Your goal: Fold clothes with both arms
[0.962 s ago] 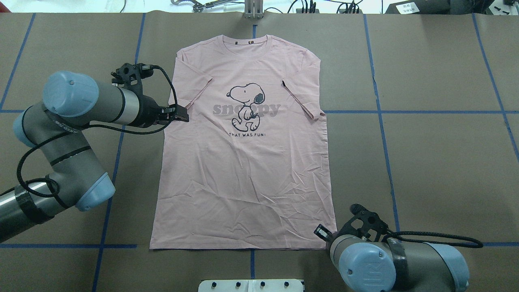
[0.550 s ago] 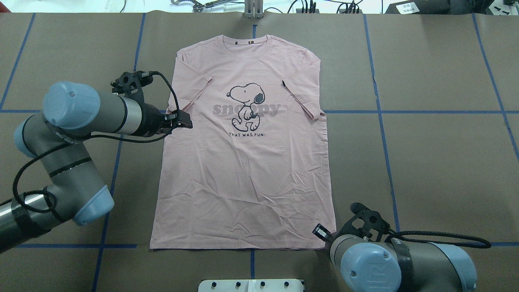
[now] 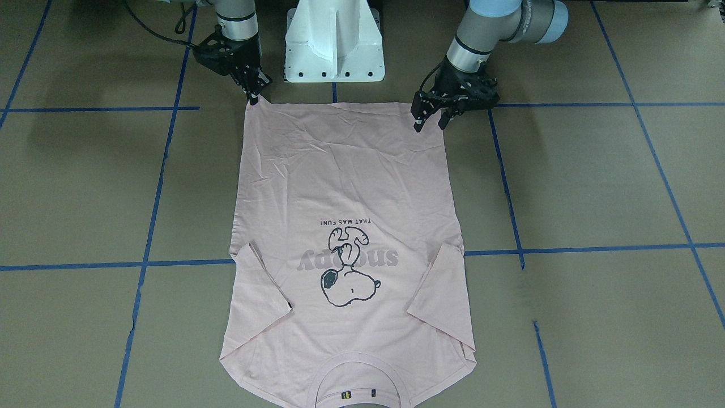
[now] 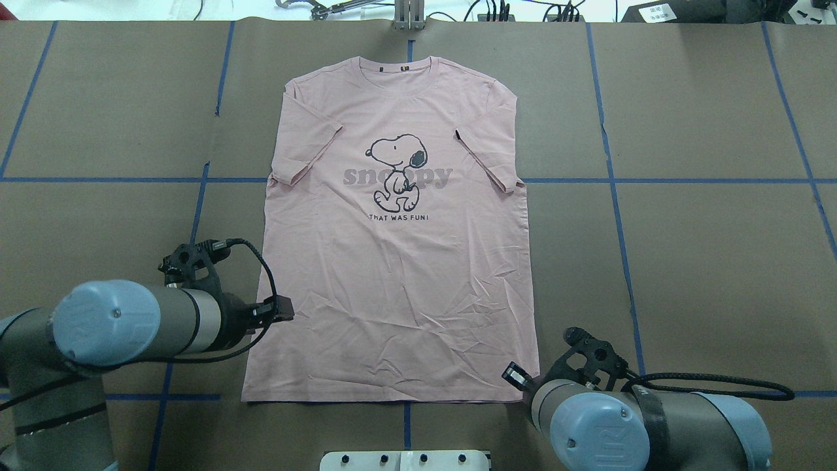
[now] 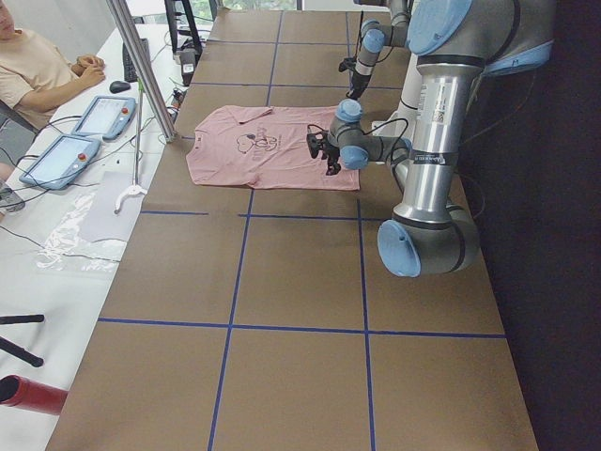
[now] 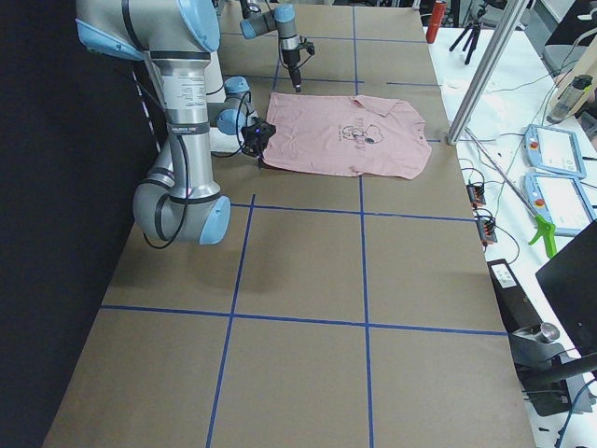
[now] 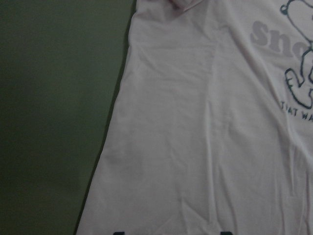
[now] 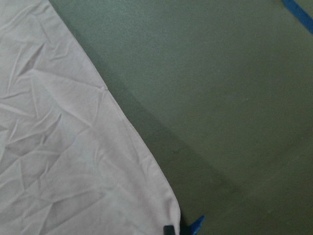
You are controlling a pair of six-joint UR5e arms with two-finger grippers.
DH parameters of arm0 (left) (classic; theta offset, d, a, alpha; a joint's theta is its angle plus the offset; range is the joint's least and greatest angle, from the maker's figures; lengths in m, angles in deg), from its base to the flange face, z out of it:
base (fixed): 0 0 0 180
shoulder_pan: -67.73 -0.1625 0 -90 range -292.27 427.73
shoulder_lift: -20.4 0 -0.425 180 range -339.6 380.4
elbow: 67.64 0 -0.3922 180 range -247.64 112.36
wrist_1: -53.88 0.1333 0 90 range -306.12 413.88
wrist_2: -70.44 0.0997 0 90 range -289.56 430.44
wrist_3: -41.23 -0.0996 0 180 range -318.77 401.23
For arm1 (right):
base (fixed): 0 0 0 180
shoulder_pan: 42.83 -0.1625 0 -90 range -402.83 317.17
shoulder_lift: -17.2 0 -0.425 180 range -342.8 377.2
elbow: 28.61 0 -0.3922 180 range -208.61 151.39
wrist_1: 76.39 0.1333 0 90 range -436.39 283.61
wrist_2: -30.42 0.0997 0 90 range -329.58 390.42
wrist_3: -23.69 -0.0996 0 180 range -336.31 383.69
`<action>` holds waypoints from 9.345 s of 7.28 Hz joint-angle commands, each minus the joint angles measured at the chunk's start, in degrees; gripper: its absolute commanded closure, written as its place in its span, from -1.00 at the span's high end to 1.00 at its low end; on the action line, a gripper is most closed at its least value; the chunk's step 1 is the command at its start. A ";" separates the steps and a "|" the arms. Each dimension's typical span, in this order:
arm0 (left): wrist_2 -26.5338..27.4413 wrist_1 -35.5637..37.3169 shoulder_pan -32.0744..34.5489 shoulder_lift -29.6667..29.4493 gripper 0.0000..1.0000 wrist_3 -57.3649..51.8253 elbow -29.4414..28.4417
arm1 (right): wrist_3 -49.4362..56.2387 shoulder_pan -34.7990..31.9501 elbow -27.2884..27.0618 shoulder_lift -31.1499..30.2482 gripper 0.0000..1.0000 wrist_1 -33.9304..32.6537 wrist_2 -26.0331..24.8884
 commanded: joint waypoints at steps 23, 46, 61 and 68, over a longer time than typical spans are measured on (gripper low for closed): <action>3.58 26.21 -6.92 -5.74 -1.00 8.20 16.03 | 2.98 -2.77 -10.42 -4.48 -1.00 0.42 -0.82; 8.06 -11.84 24.60 -28.11 -0.50 -18.49 -44.99 | 32.36 -39.28 62.37 40.11 0.21 19.23 10.43; 3.05 -24.15 26.27 -26.70 -0.16 -17.96 -44.64 | 16.98 -26.89 24.49 12.79 0.32 11.85 14.48; 3.05 -23.89 26.36 -26.70 -0.16 -18.05 -44.55 | 13.38 -26.45 23.72 12.97 -1.00 11.76 14.21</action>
